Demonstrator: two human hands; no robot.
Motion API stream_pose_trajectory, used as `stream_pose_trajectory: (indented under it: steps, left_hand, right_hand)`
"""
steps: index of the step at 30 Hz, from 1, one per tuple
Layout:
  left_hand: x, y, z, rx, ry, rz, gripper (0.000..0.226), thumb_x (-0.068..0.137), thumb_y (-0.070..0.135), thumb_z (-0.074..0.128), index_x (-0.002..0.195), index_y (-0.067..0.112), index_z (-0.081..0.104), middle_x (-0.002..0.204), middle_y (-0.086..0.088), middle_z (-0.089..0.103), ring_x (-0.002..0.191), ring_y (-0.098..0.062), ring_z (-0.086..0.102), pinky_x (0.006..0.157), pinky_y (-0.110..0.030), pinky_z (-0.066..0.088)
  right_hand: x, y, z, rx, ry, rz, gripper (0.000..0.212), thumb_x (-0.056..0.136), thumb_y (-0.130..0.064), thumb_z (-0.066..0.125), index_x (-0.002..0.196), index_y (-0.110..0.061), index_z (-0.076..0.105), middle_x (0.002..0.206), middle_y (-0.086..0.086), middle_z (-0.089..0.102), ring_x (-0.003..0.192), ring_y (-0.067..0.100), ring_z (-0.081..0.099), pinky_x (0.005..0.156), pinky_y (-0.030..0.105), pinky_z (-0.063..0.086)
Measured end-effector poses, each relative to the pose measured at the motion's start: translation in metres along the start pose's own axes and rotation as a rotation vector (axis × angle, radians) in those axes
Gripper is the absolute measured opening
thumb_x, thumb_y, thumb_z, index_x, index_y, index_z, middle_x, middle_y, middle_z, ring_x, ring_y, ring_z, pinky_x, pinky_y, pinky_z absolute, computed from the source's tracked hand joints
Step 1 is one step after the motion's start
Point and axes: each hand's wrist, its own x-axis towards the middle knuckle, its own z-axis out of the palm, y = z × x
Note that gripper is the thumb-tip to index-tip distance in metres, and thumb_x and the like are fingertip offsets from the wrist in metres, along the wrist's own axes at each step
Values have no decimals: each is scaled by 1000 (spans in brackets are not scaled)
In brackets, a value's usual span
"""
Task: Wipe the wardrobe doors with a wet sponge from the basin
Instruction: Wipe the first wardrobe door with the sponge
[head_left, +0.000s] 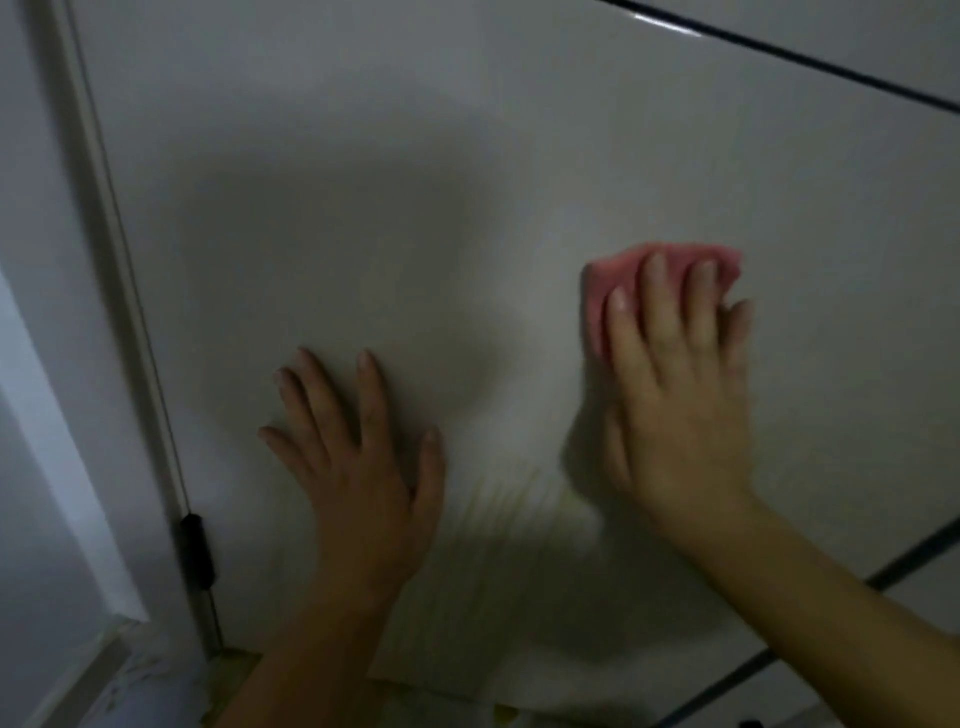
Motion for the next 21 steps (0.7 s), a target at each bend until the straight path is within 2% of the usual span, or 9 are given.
stream_pose_trajectory:
  steps: [3, 5, 7, 9, 11, 12, 14, 17, 21]
  left_hand:
    - [-1, 19, 3, 19, -23, 81, 81, 92, 39, 48, 163, 23, 11, 168, -24, -6, 155, -44, -10, 116, -76, 4]
    - [-4, 34, 7, 38, -44, 159, 79, 90, 37, 49, 161, 18, 20, 168, -26, -1, 155, -46, -6, 116, -76, 7]
    - [-7, 46, 12, 53, -58, 221, 76, 90, 38, 48, 160, 16, 27, 167, -28, 4, 154, -49, -1, 116, -75, 10]
    - [-6, 54, 16, 63, -70, 241, 76, 90, 40, 48, 160, 17, 25, 166, -29, 4, 153, -52, -1, 116, -74, 8]
    - [-6, 57, 19, 83, -78, 238, 78, 92, 41, 46, 161, 18, 20, 166, -29, 0, 152, -54, -4, 117, -75, 6]
    - [-6, 56, 20, 93, -79, 234, 78, 92, 42, 45, 162, 18, 18, 166, -29, -2, 152, -54, -5, 116, -75, 5]
    - [-6, 56, 20, 104, -82, 225, 79, 92, 43, 45, 162, 17, 18, 166, -29, -3, 152, -54, -5, 116, -75, 6]
    - [-6, 60, 19, 82, -96, 203, 80, 91, 44, 46, 161, 16, 18, 166, -30, -3, 153, -51, -5, 115, -76, 9]
    - [-6, 69, 23, 72, -72, 179, 79, 90, 44, 47, 159, 18, 18, 166, -31, -1, 153, -52, -1, 113, -78, 12]
  right_hand:
    - [-54, -9, 19, -23, -136, -307, 93, 81, -21, 62, 161, -5, 16, 169, 17, 9, 156, 37, 5, 127, 48, -2]
    - [-78, 0, 20, -64, -204, -434, 89, 87, -22, 54, 163, -9, 10, 171, 11, -3, 158, 31, 1, 128, 46, -1]
    - [-67, 17, 10, -50, -168, -357, 85, 89, -25, 48, 163, -12, 9, 171, 8, -6, 158, 28, -3, 127, 46, -4]
    - [-40, 34, -3, -32, -71, -137, 83, 88, -24, 49, 162, -12, 13, 170, 7, 0, 157, 29, -7, 126, 47, -7]
    - [-26, 43, -9, 21, -7, 55, 78, 87, -16, 47, 160, -6, 19, 167, 9, 10, 157, 35, -2, 125, 50, -9]
    - [-29, 41, -8, 41, -10, 83, 77, 87, -16, 47, 159, -5, 19, 167, 13, 11, 156, 39, -1, 125, 50, -9]
    - [-50, 30, 1, 31, -66, 11, 79, 91, -21, 48, 161, -5, 14, 169, 18, 4, 156, 39, -5, 126, 51, -7]
    - [-64, 22, 8, -3, -96, -47, 78, 101, -35, 48, 163, -9, 8, 171, 14, -5, 157, 34, -4, 127, 49, -1]
    - [25, 22, -10, 84, 66, 91, 69, 101, -35, 50, 161, -15, 22, 166, 10, 8, 156, 37, 6, 126, 49, -3]
